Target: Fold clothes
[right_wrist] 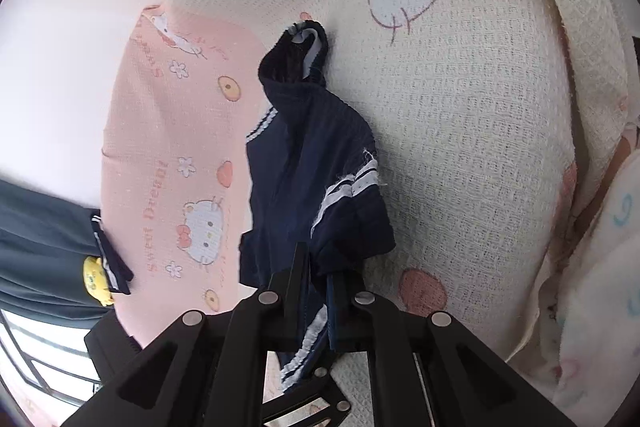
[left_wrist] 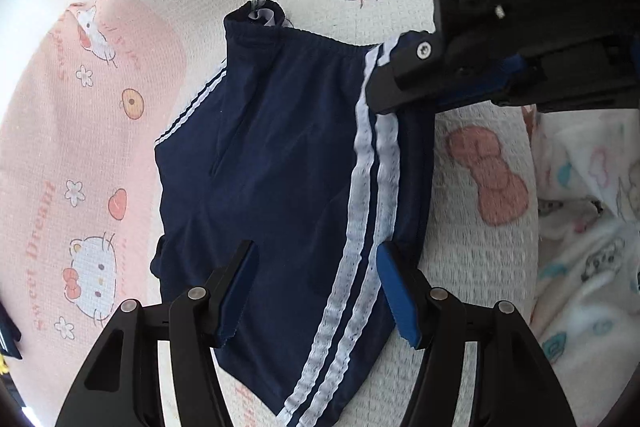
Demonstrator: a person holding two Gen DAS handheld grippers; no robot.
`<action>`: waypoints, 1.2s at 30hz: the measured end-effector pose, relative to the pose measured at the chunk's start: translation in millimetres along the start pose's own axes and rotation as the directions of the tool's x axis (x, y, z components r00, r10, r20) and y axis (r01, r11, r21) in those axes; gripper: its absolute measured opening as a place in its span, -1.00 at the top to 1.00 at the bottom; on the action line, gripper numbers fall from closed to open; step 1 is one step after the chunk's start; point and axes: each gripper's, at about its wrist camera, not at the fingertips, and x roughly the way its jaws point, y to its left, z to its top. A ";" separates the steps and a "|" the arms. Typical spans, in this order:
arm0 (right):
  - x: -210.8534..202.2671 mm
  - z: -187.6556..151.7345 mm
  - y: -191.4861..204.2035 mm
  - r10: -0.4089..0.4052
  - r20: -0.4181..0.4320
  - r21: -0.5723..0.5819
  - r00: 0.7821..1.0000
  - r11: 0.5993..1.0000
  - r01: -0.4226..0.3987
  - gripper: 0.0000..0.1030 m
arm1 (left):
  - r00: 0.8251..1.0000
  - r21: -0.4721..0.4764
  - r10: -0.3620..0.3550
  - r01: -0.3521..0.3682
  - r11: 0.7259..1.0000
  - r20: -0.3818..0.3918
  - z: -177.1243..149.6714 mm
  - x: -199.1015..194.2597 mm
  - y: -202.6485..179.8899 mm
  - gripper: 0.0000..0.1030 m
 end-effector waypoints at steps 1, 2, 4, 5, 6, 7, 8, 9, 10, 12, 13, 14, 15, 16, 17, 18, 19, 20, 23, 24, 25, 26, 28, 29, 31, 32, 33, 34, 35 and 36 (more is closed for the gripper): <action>-1.0 0.4 -0.2 0.013 0.000 0.004 1.000 1.000 -0.013 0.90 | 1.000 0.001 0.004 -0.004 1.000 0.010 1.2 -0.1 -0.7 -0.13; -1.2 1.0 -0.1 0.019 -0.002 0.004 1.000 1.000 -0.019 0.89 | 1.000 0.002 0.011 -0.011 1.000 0.017 1.7 0.2 -1.3 -0.13; -0.2 2.0 0.9 0.015 -0.010 -0.002 1.000 1.000 -0.015 0.86 | 0.999 -0.003 0.019 -0.019 1.000 0.027 1.8 1.4 -0.9 -0.13; -0.3 1.7 1.5 0.006 -0.013 -0.008 1.000 1.000 -0.006 0.81 | 0.999 -0.010 0.015 -0.015 1.000 0.029 1.2 2.1 0.4 -0.13; -0.3 1.5 2.1 -0.002 -0.016 -0.013 1.000 1.000 0.002 0.81 | 0.999 -0.017 0.012 -0.011 1.000 0.031 0.6 2.8 1.8 -0.09; 0.0 1.1 2.8 -0.014 -0.020 -0.023 1.000 1.000 0.013 0.81 | 1.000 -0.015 -0.003 0.003 1.000 0.027 0.8 3.9 3.0 0.12; 0.3 0.5 3.7 -0.027 -0.025 -0.040 0.999 0.999 0.026 0.81 | 1.000 -0.009 -0.010 0.010 1.000 0.021 1.8 5.1 4.2 0.38; 0.5 -0.4 4.6 -0.041 -0.028 -0.059 0.999 0.997 0.039 0.80 | 1.000 -0.002 -0.014 0.014 1.000 0.015 3.0 6.1 5.4 0.44; 0.0 -1.3 5.9 -0.060 -0.027 -0.081 0.998 0.995 0.057 0.80 | 1.000 0.005 -0.005 0.005 1.000 0.017 2.8 6.2 5.4 0.47; -3.2 -2.6 9.1 -0.101 -0.015 -0.126 0.995 0.987 0.098 0.51 | 1.000 0.015 -0.001 0.000 1.000 0.027 1.0 6.8 5.1 0.54; -5.9 -3.0 10.8 -0.130 -0.008 -0.147 0.992 0.981 0.127 0.31 | 1.000 0.003 -0.016 0.016 1.000 0.026 -0.3 6.5 7.1 0.60; -10.1 -2.9 12.8 -0.161 0.001 -0.172 0.987 0.972 0.159 -0.03 | 0.999 -0.013 -0.037 0.037 0.999 0.023 -1.7 6.2 9.9 0.60; -15.5 -3.0 15.3 -0.181 0.013 -0.203 0.983 0.962 0.180 -0.24 | 0.998 -0.030 -0.057 0.057 0.998 0.020 -3.0 5.8 12.6 0.60; -21.7 -3.8 18.8 -0.199 0.032 -0.243 0.979 0.949 0.201 -0.30 | 0.997 -0.046 -0.077 0.078 0.996 0.018 -4.4 5.4 15.3 0.60; -27.1 -5.8 24.3 -0.228 0.055 -0.298 0.972 0.926 0.234 -0.35 | 0.995 -0.063 -0.096 0.097 0.993 0.019 -5.2 5.7 19.2 0.60; -31.8 -8.6 30.8 -0.262 0.078 -0.358 0.962 0.893 0.272 -0.36 | 0.993 -0.079 -0.116 0.117 0.990 0.022 -5.8 6.2 23.6 0.60; -34.7 -12.0 37.7 -0.298 0.100 -0.424 0.949 0.851 0.311 -0.37 | 0.991 -0.098 -0.135 0.136 0.986 0.021 -6.5 7.5 28.1 0.60; -34.5 -16.2 44.2 -0.327 0.113 -0.484 0.938 0.807 0.340 -0.38 | 0.988 -0.117 -0.153 0.154 0.981 0.019 -6.3 11.1 32.0 0.60; -30.2 -28.6 61.4 -0.389 0.143 -0.625 0.910 0.678 0.388 -0.38 | 0.977 -0.181 -0.213 0.213 0.960 0.016 -9.0 12.6 39.0 0.60; -27.9 -32.3 65.8 -0.398 0.148 -0.661 0.905 0.641 0.390 -0.38 | 0.974 -0.193 -0.226 0.224 0.955 0.012 -9.8 13.0 40.1 0.60; -24.2 -35.2 69.3 -0.405 0.147 -0.690 0.903 0.612 0.386 -0.38 | 0.971 -0.204 -0.238 0.235 0.951 0.008 -9.9 14.1 42.4 0.60; -19.4 -37.5 72.9 -0.420 0.150 -0.717 0.895 0.577 0.391 -0.38 | 0.971 -0.206 -0.241 0.237 0.950 0.004 -10.3 14.6 43.1 0.60; -7.8 -41.2 78.8 -0.466 0.175 -0.773 0.867 0.480 0.414 -0.38 | 0.972 -0.208 -0.237 0.231 0.950 -0.001 -11.6 14.7 43.5 0.60; -1.7 -43.2 81.3 -0.489 0.185 -0.802 0.852 0.427 0.419 -0.38 | 0.973 -0.212 -0.232 0.226 0.951 -0.003 -12.6 14.6 43.8 0.60; 10.7 -47.7 85.6 -0.536 0.196 -0.855 0.821 0.317 0.411 -0.38 | 0.970 -0.229 -0.244 0.239 0.944 0.005 -14.7 13.6 44.6 0.60; 14.6 -52.7 86.4 -0.554 0.212 -0.885 0.805 0.241 0.399 -0.38 | 0.968 -0.236 -0.250 0.244 0.941 0.006 -15.4 15.2 46.5 0.60; 16.6 -60.2 86.1 -0.566 0.238 -0.914 0.790 0.146 0.380 -0.38 | 0.967 -0.243 -0.254 0.248 0.938 0.006 -16.0 17.4 48.8 0.60; 18.6 -67.6 85.8 -0.575 0.265 -0.933 0.774 0.050 0.356 -0.38 | 0.965 -0.256 -0.264 0.257 0.932 0.007 -16.7 19.5 51.4 0.60; 20.6 -75.1 85.4 -0.581 0.293 -0.944 0.760 -0.046 0.328 -0.38 | 0.962 -0.270 -0.275 0.267 0.925 0.008 -17.3 21.7 54.0 0.60; 22.6 -82.5 85.1 -0.584 0.321 -0.945 0.746 -0.141 0.296 -0.38 | 0.958 -0.284 -0.285 0.276 0.918 0.010 -18.0 23.9 56.6 0.60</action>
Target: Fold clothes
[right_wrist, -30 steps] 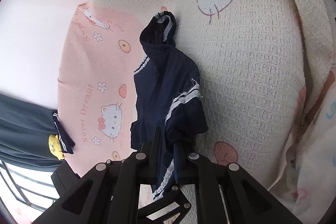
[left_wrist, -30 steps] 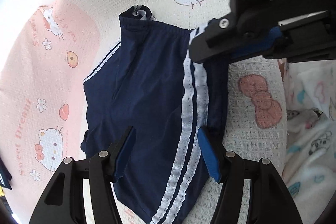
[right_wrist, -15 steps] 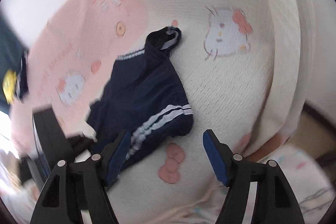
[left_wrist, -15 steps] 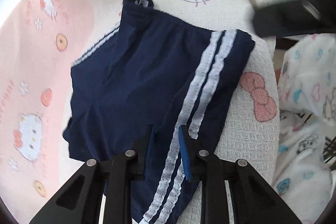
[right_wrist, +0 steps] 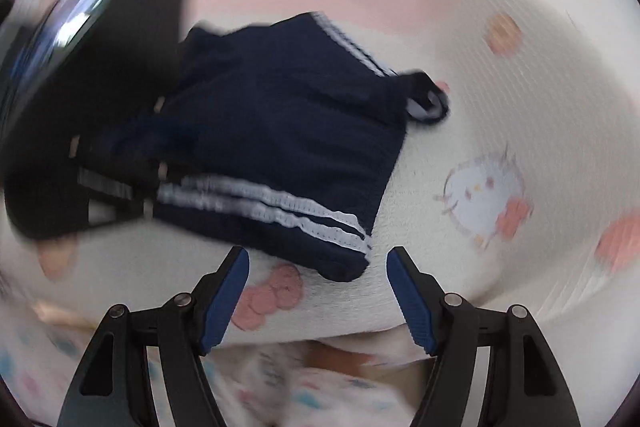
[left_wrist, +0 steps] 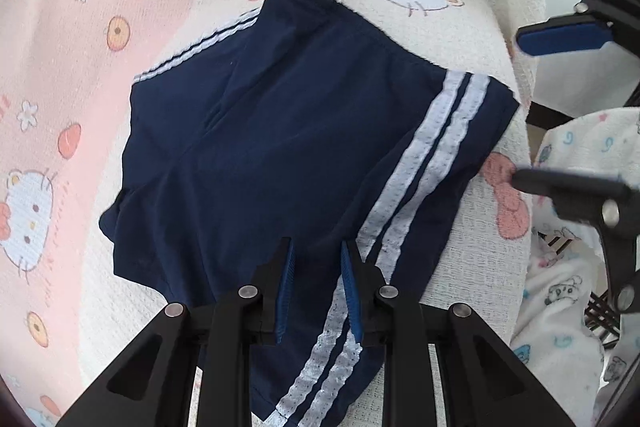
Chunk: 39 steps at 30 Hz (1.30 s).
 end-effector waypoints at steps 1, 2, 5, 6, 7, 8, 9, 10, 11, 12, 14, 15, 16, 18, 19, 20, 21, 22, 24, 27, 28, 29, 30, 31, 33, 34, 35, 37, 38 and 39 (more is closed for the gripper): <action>-0.7 0.4 7.7 -0.032 -0.006 -0.096 0.999 0.995 0.031 -0.38 | 1.000 -0.020 -0.018 0.018 1.000 -0.003 0.6 0.9 4.3 0.60; -0.9 -1.9 15.6 -0.071 0.003 -0.187 0.997 0.980 0.071 -0.38 | 0.999 -0.042 -0.038 0.038 0.998 -0.005 1.3 1.6 8.8 0.60; 0.8 -16.6 40.2 -0.197 0.087 -0.430 0.977 0.877 0.215 -0.38 | 0.995 -0.118 -0.103 0.101 0.988 -0.009 -0.2 -1.8 21.3 0.60; 2.6 -20.9 47.1 -0.221 0.117 -0.482 0.968 0.840 0.250 -0.38 | 0.993 -0.137 -0.115 0.114 0.984 0.003 -1.8 -5.7 25.0 0.60; 4.9 -23.8 52.4 -0.234 0.136 -0.517 0.963 0.812 0.270 -0.38 | 0.993 -0.149 -0.120 0.122 0.981 0.018 -4.1 -10.6 28.7 0.60; 7.7 -25.5 56.7 -0.236 0.145 -0.542 0.961 0.793 0.277 -0.38 | 0.993 -0.150 -0.117 0.118 0.982 0.016 -8.0 -15.6 30.6 0.60; 10.5 -26.7 60.5 -0.234 0.146 -0.563 0.961 0.780 0.275 -0.38 | 0.994 -0.149 -0.112 0.112 0.982 0.008 -12.2 -20.5 32.1 0.60; 13.0 -27.5 63.8 -0.232 0.148 -0.577 0.961 0.769 0.274 -0.38 | 0.994 -0.148 -0.107 0.106 0.983 0.001 -16.5 -25.5 33.5 0.60; 15.1 -28.4 67.1 -0.232 0.153 -0.589 0.961 0.759 0.277 -0.38 | 0.995 -0.147 -0.102 0.100 0.984 -0.006 -20.8 -30.4 35.0 0.59; 17.0 -29.3 70.8 -0.234 0.160 -0.602 0.959 0.746 0.283 -0.38 | 0.997 -0.135 -0.082 0.080 0.988 -0.006 -26.4 -37.5 33.0 0.59; 18.6 -30.3 77.1 -0.239 0.181 -0.622 0.954 0.723 0.299 -0.38 | 1.000 -0.077 -0.001 0.002 0.997 0.004 -38.1 -50.2 28.7 0.57; 18.2 -30.2 79.6 -0.242 0.191 -0.624 0.951 0.718 0.308 -0.38 | 0.999 -0.041 0.046 -0.045 0.998 0.013 -43.5 -55.3 25.7 0.56; 17.8 -30.2 82.0 -0.245 0.201 -0.627 0.948 0.712 0.317 -0.38 | 0.994 0.001 0.107 -0.107 0.994 0.028 -49.1 -59.1 20.9 0.46; 14.3 -31.6 88.2 -0.241 0.232 -0.627 0.942 0.703 0.334 -0.38 | 0.966 0.097 0.245 -0.253 0.963 0.081 -61.1 -66.0 8.1 0.31; 12.1 -32.5 91.5 -0.237 0.249 -0.627 0.939 0.699 0.343 -0.38 | 0.948 0.145 0.296 -0.311 0.939 0.115 -64.1 -64.4 7.0 0.31; 10.0 -33.4 94.8 -0.233 0.266 -0.627 0.935 0.696 0.351 -0.38 | 0.931 0.191 0.332 -0.356 0.915 0.150 -68.4 -64.9 1.9 0.30; 7.8 -34.4 98.1 -0.229 0.283 -0.626 0.932 0.692 0.360 -0.38 | 0.920 0.232 0.352 -0.384 0.894 0.170 -73.0 -65.4 -4.8 0.30; 5.7 -35.3 101.4 -0.224 0.299 -0.626 0.927 0.688 0.368 -0.38 | 0.911 0.271 0.368 -0.408 0.872 0.186 -77.5 -65.6 -11.3 0.28; 1.9 -39.6 110.5 -0.212 0.332 -0.636 0.919 0.669 0.384 -0.38 | 0.909 0.346 0.375 -0.417 0.840 0.185 -86.2 -63.1 -21.8 0.20; 1.4 -45.2 124.2 -0.204 0.370 -0.656 0.906 0.634 0.410 -0.38 | 0.851 0.501 0.440 -0.524 0.688 0.287 -107.8 -53.9 -42.7 0.14; 2.6 -46.7 128.5 -0.198 0.380 -0.660 0.903 0.626 0.415 -0.38 | 0.824 0.547 0.459 -0.565 0.617 0.333 -115.8 -50.5 -50.0 0.13; 4.4 -48.0 132.6 -0.190 0.385 -0.666 0.903 0.620 0.414 -0.38 | 0.802 0.587 0.462 -0.594 0.550 0.378 -125.1 -47.3 -55.6 0.10; 6.4 -48.6 135.3 -0.183 0.390 -0.671 0.902 0.614 0.415 -0.38 | 0.782 0.620 0.459 -0.619 0.482 0.422 -134.7 -44.1 -60.9 0.09; 8.3 -49.0 136.9 -0.179 0.399 -0.673 0.899 0.609 0.420 -0.38 | 0.780 0.645 0.445 -0.620 0.447 0.441 -141.9 -42.2 -63.6 0.04; 12.1 -49.6 140.0 -0.170 0.416 -0.678 0.893 0.597 0.429 -0.38 | 0.801 0.686 0.410 -0.591 0.423 0.437 -152.1 -40.2 -66.3 -0.11; 13.5 -49.4 141.1 -0.166 0.425 -0.678 0.890 0.594 0.434 -0.39 | 0.827 0.701 0.389 -0.555 0.447 0.407 -154.1 -41.8 -66.9 -0.15; 14.0 -48.0 141.1 -0.161 0.430 -0.674 0.888 0.598 0.435 -0.42 | 0.853 0.714 0.366 -0.516 0.474 0.373 -155.8 -43.9 -67.6 -0.15; 14.0 -44.8 140.7 -0.148 0.435 -0.662 0.888 0.616 0.427 -0.46 | 0.878 0.719 0.343 -0.472 0.510 0.333 -155.6 -46.5 -67.4 -0.15; 13.5 -43.7 140.9 -0.138 0.439 -0.656 0.888 0.626 0.422 -0.47 | 0.884 0.717 0.336 -0.462 0.522 0.325 -155.5 -48.5 -67.2 -0.15; 13.3 -42.6 141.5 -0.128 0.447 -0.650 0.885 0.634 0.420 -0.47 | 0.889 0.715 0.329 -0.454 0.532 0.319 -155.4 -51.0 -67.1 -0.15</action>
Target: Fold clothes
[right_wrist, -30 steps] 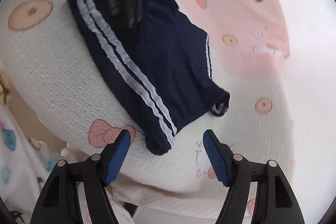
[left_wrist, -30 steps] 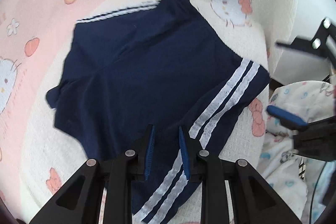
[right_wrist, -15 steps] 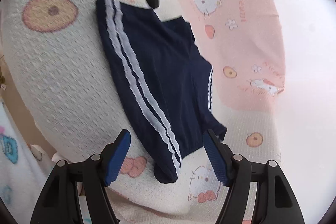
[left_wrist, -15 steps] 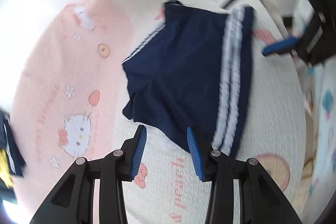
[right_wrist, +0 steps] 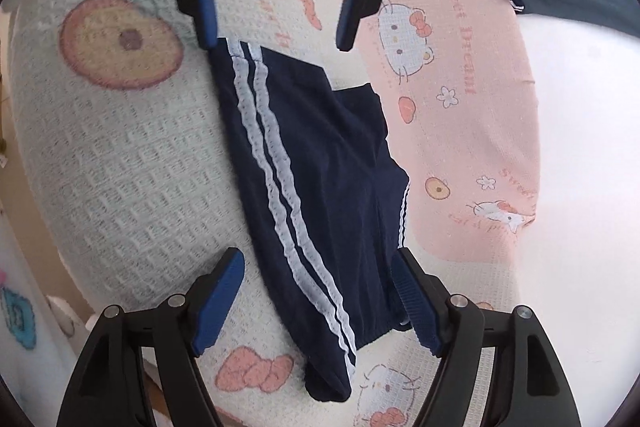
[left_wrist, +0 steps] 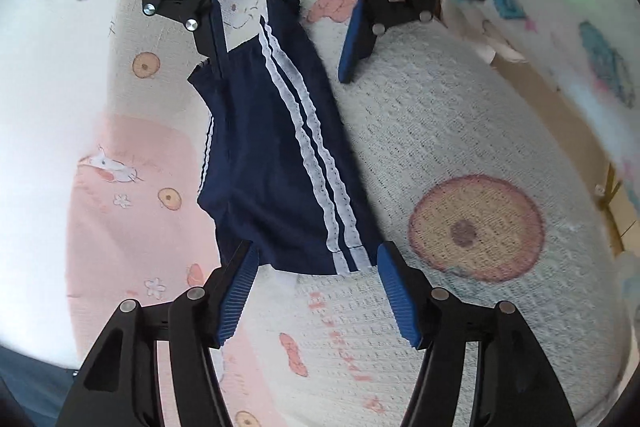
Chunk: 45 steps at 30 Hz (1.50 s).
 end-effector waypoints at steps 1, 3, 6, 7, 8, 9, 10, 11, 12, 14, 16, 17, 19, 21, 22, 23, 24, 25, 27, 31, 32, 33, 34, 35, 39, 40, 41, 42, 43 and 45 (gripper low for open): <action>3.3 1.6 0.0 -0.003 0.012 0.003 1.000 1.000 0.003 -0.47 | 1.000 -0.009 -0.009 0.009 1.000 0.004 -0.3 -2.2 1.2 -0.15; 8.6 5.2 1.9 -0.019 0.037 -0.014 0.999 1.000 0.020 -0.47 | 1.000 -0.016 -0.001 0.001 1.000 -0.004 -0.9 -3.3 0.4 -0.15; 9.2 9.6 4.4 -0.029 0.069 -0.056 0.997 0.998 0.033 -0.55 | 0.999 -0.017 -0.007 0.007 1.000 -0.031 -4.3 17.5 -2.2 -0.15; 9.9 10.2 3.4 -0.031 0.073 -0.055 0.997 0.998 0.035 -0.58 | 1.000 -0.029 -0.005 0.004 1.000 -0.028 -4.0 18.3 -2.5 -0.16; 10.2 10.5 2.3 -0.031 0.075 -0.050 0.997 0.998 0.035 -0.60 | 1.000 -0.043 -0.002 0.001 0.999 -0.022 -3.6 18.6 -2.4 -0.16; 10.1 10.4 1.1 -0.030 0.077 -0.042 0.997 0.999 0.033 -0.60 | 1.000 -0.054 -0.004 0.003 0.999 -0.020 -2.2 18.7 -1.0 -0.16; 10.4 10.7 -0.1 -0.034 0.072 -0.035 0.997 0.999 0.037 -0.60 | 1.000 -0.065 -0.008 0.007 0.998 -0.018 -0.6 18.8 0.8 -0.16; 10.9 11.2 -1.4 -0.044 0.061 -0.027 0.997 0.999 0.046 -0.60 | 1.000 -0.076 -0.012 0.011 0.997 -0.016 1.1 18.9 2.6 -0.16; 11.4 11.7 -3.2 -0.062 0.050 -0.017 0.997 0.998 0.063 -0.60 | 1.000 -0.074 -0.009 0.008 0.997 -0.016 2.2 19.0 2.7 -0.17; 12.0 12.5 -9.0 -0.108 0.028 0.009 0.994 0.994 0.107 -0.60 | 1.000 -0.063 0.005 -0.006 0.998 -0.008 4.2 17.2 1.3 -0.17; 12.5 13.4 -17.1 -0.084 0.015 0.053 0.996 0.995 0.083 -0.43 | 1.000 -0.052 0.022 -0.022 0.998 0.000 6.2 16.8 -0.2 -0.17; 13.6 14.0 -19.9 -0.041 0.002 0.074 0.999 0.996 0.041 0.16 | 0.999 -0.047 0.032 -0.032 0.998 0.003 7.2 17.8 -0.9 -0.19; 17.2 15.5 -20.6 0.055 -0.030 0.096 0.998 0.994 -0.051 1.00 | 0.998 -0.046 0.057 -0.057 0.997 0.011 9.7 20.0 -1.1 -0.19; 21.3 17.6 -13.2 0.119 -0.047 0.081 0.992 0.990 -0.115 1.00 | 0.995 -0.045 0.093 -0.092 0.995 0.025 12.6 24.9 -4.2 -0.19; 22.7 18.0 -7.2 0.133 -0.053 0.068 0.990 0.989 -0.130 1.00 | 0.993 -0.038 0.111 -0.109 0.993 0.032 13.5 26.0 -6.3 -0.19; 23.4 18.4 -2.3 0.133 -0.055 0.061 0.990 0.990 -0.129 1.00 | 0.991 -0.030 0.129 -0.128 0.991 0.039 14.4 26.0 -8.7 -0.19; 22.9 19.1 -1.2 0.127 -0.057 0.072 0.990 0.990 -0.123 1.00 | 0.989 -0.017 0.142 -0.141 0.990 0.044 15.4 25.5 -10.9 -0.19; 21.9 20.0 -2.5 0.129 -0.060 0.093 0.990 0.988 -0.124 1.00 | 0.988 -0.011 0.146 -0.145 0.989 0.042 16.5 25.4 -11.5 -0.19; 20.2 21.4 -8.4 0.132 -0.061 0.141 0.989 0.982 -0.122 1.00 | 0.989 -0.011 0.146 -0.146 0.989 0.031 18.7 25.8 -11.3 -0.19; 17.9 23.5 -19.4 0.117 -0.056 0.194 0.992 0.976 -0.104 1.00 | 0.992 -0.069 0.125 -0.124 0.990 0.008 23.3 31.6 -2.0 -0.21; 17.8 22.8 -20.8 0.111 -0.061 0.194 0.992 0.976 -0.097 1.00 | 0.991 -0.075 0.132 -0.131 0.988 0.008 24.8 33.4 0.1 -0.24; 17.6 22.1 -22.3 0.105 -0.066 0.195 0.992 0.977 -0.091 1.00 | 0.990 -0.079 0.144 -0.143 0.987 0.008 26.4 35.4 2.1 -0.28; 17.5 21.4 -23.7 0.099 -0.071 0.195 0.992 0.977 -0.084 1.00 | 0.988 -0.076 0.155 -0.154 0.985 0.008 28.3 36.8 2.3 -0.31; 17.4 20.8 -24.8 0.096 -0.077 0.193 0.992 0.978 -0.079 1.00 | 0.987 -0.072 0.159 -0.158 0.985 0.005 30.1 37.9 2.5 -0.31; 15.4 14.9 -30.9 0.095 -0.078 0.203 0.992 0.976 -0.077 1.00 | 0.989 -0.047 0.148 -0.147 0.988 0.019 31.2 37.5 4.2 -0.31; 15.8 14.2 -31.8 0.093 -0.076 0.202 0.993 0.976 -0.076 1.00 | 0.989 -0.039 0.144 -0.143 0.989 0.025 29.3 37.5 4.3 -0.31; 18.2 13.3 -34.1 0.096 -0.072 0.202 0.993 0.976 -0.080 1.00 | 0.990 -0.032 0.140 -0.139 0.990 0.029 27.1 37.6 4.4 -0.31; 22.5 12.3 -37.6 0.103 -0.067 0.202 0.992 0.975 -0.088 1.00 | 0.990 -0.025 0.136 -0.135 0.991 0.033 24.9 37.6 4.4 -0.30; 23.2 11.5 -38.6 0.109 -0.060 0.201 0.992 0.975 -0.095 0.98 | 0.991 -0.017 0.131 -0.131 0.991 0.037 22.7 37.7 4.5 -0.25; 22.7 11.2 -36.1 0.101 -0.060 0.181 0.993 0.980 -0.089 0.84 | 0.994 -0.044 0.104 -0.103 0.994 0.033 21.6 39.7 9.2 -0.22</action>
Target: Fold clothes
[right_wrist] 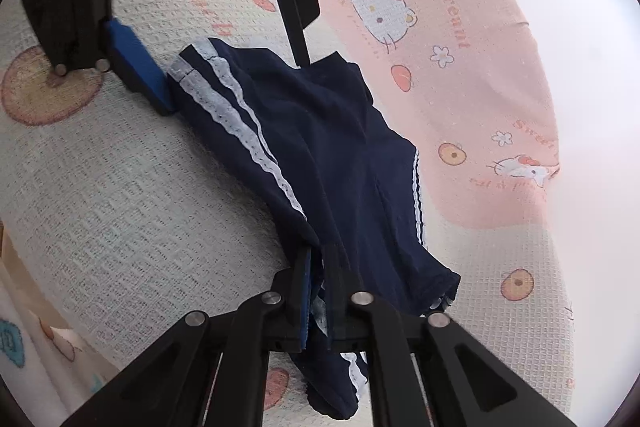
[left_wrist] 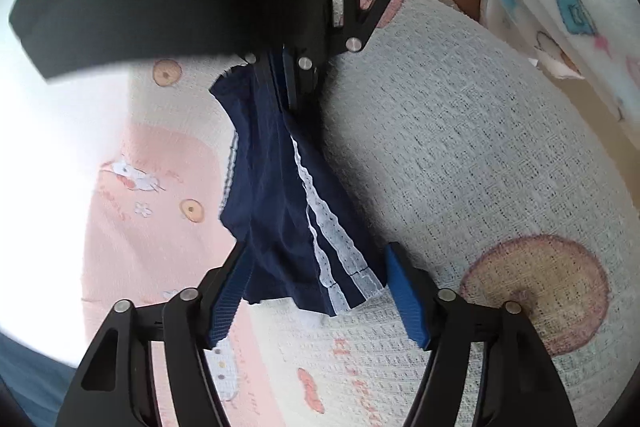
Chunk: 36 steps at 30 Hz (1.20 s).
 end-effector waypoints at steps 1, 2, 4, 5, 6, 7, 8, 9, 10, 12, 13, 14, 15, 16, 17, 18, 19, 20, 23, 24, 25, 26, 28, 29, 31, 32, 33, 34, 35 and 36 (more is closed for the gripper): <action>0.6 -0.2 1.1 -0.007 -0.002 -0.012 1.000 1.000 0.007 0.75 | 1.000 -0.018 -0.010 0.010 1.000 -0.004 -0.1 1.9 2.7 -0.22; 0.7 -0.8 3.9 -0.018 -0.005 -0.033 1.000 0.999 0.018 0.43 | 1.000 -0.035 -0.020 0.020 0.999 -0.008 0.3 3.7 5.2 -0.21; -1.0 -3.6 12.8 -0.042 -0.009 -0.087 0.999 0.995 0.041 0.05 | 0.998 -0.078 -0.059 0.057 0.995 -0.023 4.5 -2.5 5.8 -0.15; -2.9 -5.5 16.5 -0.047 -0.007 -0.110 0.999 0.993 0.046 0.05 | 0.996 -0.101 -0.079 0.076 0.992 -0.031 6.8 -6.2 5.9 -0.06; -4.0 -7.5 17.7 -0.056 -0.010 -0.122 0.998 0.991 0.054 0.05 | 0.993 -0.132 -0.113 0.107 0.985 -0.041 9.3 -7.1 8.7 0.02; -5.0 -9.5 17.9 -0.062 -0.018 -0.125 0.998 0.990 0.060 0.05 | 0.987 -0.165 -0.152 0.141 0.976 -0.051 11.8 -7.1 12.3 0.15; -6.0 -11.6 18.2 -0.069 -0.026 -0.129 0.997 0.990 0.065 0.04 | 0.984 -0.193 -0.172 0.158 0.968 -0.057 13.7 -8.5 14.1 0.19; -5.3 -13.9 17.7 -0.076 -0.038 -0.130 0.996 0.989 0.071 0.02 | 0.980 -0.225 -0.187 0.169 0.960 -0.062 15.7 -7.6 16.3 0.21; -3.1 -16.4 16.5 -0.084 -0.054 -0.131 0.995 0.988 0.077 -0.01 | 0.977 -0.257 -0.203 0.179 0.950 -0.067 17.8 -5.8 18.8 0.28; 1.5 -20.9 14.0 -0.099 -0.083 -0.132 0.992 0.987 0.087 -0.11 | 0.969 -0.322 -0.234 0.198 0.926 -0.076 22.0 -2.3 23.9 0.42; 4.4 -22.3 12.4 -0.104 -0.095 -0.132 0.990 0.987 0.092 -0.11 | 0.965 -0.350 -0.248 0.205 0.914 -0.082 24.4 0.4 27.3 0.47; 7.2 -23.7 10.8 -0.110 -0.108 -0.132 0.988 0.987 0.096 -0.11 | 0.962 -0.382 -0.260 0.209 0.900 -0.086 23.9 -1.3 27.7 0.55; 9.7 -24.3 9.7 -0.115 -0.117 -0.131 0.986 0.986 0.100 -0.12 | 0.958 -0.415 -0.271 0.212 0.885 -0.089 22.6 -4.3 27.1 0.58; 11.6 -24.5 9.7 -0.123 -0.123 -0.136 0.985 0.985 0.106 -0.12 | 0.955 -0.448 -0.283 0.215 0.868 -0.091 21.3 -7.4 26.5 0.60; 13.2 -25.0 10.3 -0.134 -0.126 -0.148 0.983 0.982 0.115 -0.13 | 0.951 -0.479 -0.295 0.217 0.850 -0.093 19.9 -10.5 25.9 0.60; 14.7 -25.6 10.9 -0.146 -0.129 -0.160 0.981 0.979 0.124 -0.14 | 0.950 -0.502 -0.297 0.211 0.839 -0.097 19.5 -11.1 26.2 0.59; 14.6 -27.2 13.0 -0.159 -0.128 -0.178 0.979 0.975 0.135 -0.16 | 0.949 -0.514 -0.298 0.206 0.833 -0.102 17.7 -21.8 14.6 0.59; 13.2 -29.7 16.4 -0.174 -0.122 -0.201 0.977 0.968 0.148 -0.17 | 0.948 -0.521 -0.299 0.201 0.829 -0.110 17.7 -25.4 11.5 0.59; 9.2 -37.8 22.8 -0.208 -0.119 -0.244 0.971 0.954 0.175 -0.18 | 0.948 -0.538 -0.263 0.129 0.833 -0.180 15.1 -17.2 15.8 0.60; 8.8 -39.8 23.3 -0.214 -0.123 -0.245 0.969 0.953 0.179 -0.18 | 0.945 -0.542 -0.251 0.103 0.834 -0.207 12.5 -12.4 17.2 0.60; 9.6 -41.0 22.7 -0.217 -0.130 -0.239 0.967 0.954 0.182 -0.18 | 0.942 -0.552 -0.239 0.073 0.830 -0.235 9.2 -8.9 18.9 0.59; 11.3 -42.0 21.5 -0.220 -0.135 -0.231 0.966 0.955 0.185 -0.19 | 0.938 -0.565 -0.237 0.056 0.823 -0.253 6.1 -5.6 21.4 0.60; 13.4 -41.8 19.5 -0.228 -0.139 -0.219 0.964 0.956 0.194 -0.22 | 0.931 -0.601 -0.257 0.052 0.797 -0.260 -1.0 -3.0 28.3 0.60; 14.7 -40.7 18.4 -0.233 -0.140 -0.214 0.962 0.956 0.201 -0.23 | 0.930 -0.616 -0.261 0.050 0.786 -0.258 -4.5 -2.6 31.9 0.60; 18.3 -38.2 15.4 -0.232 -0.154 -0.200 0.961 0.959 0.200 -0.23 | 0.926 -0.634 -0.265 0.037 0.773 -0.269 -10.5 -4.1 34.9 0.60; 19.9 -37.0 13.6 -0.226 -0.162 -0.190 0.961 0.962 0.194 -0.23 | 0.923 -0.640 -0.273 0.039 0.767 -0.270 -13.3 -5.2 35.1 0.60; 20.5 -36.2 12.4 -0.215 -0.171 -0.182 0.961 0.966 0.184 -0.20 | 0.921 -0.647 -0.280 0.040 0.761 -0.272 -16.1 -6.3 35.3 0.60; 20.6 -35.7 12.0 -0.203 -0.179 -0.176 0.963 0.969 0.172 -0.13 | 0.917 -0.652 -0.289 0.043 0.757 -0.275 -18.6 -6.1 34.6 0.60; 20.2 -35.5 13.7 -0.189 -0.186 -0.174 0.964 0.972 0.157 0.10 | 0.914 -0.655 -0.296 0.045 0.754 -0.278 -20.6 -3.8 34.2 0.60; 19.4 -35.6 17.2 -0.172 -0.193 -0.175 0.966 0.975 0.139 0.30 | 0.916 -0.653 -0.292 0.044 0.756 -0.275 -21.2 -3.2 33.9 0.60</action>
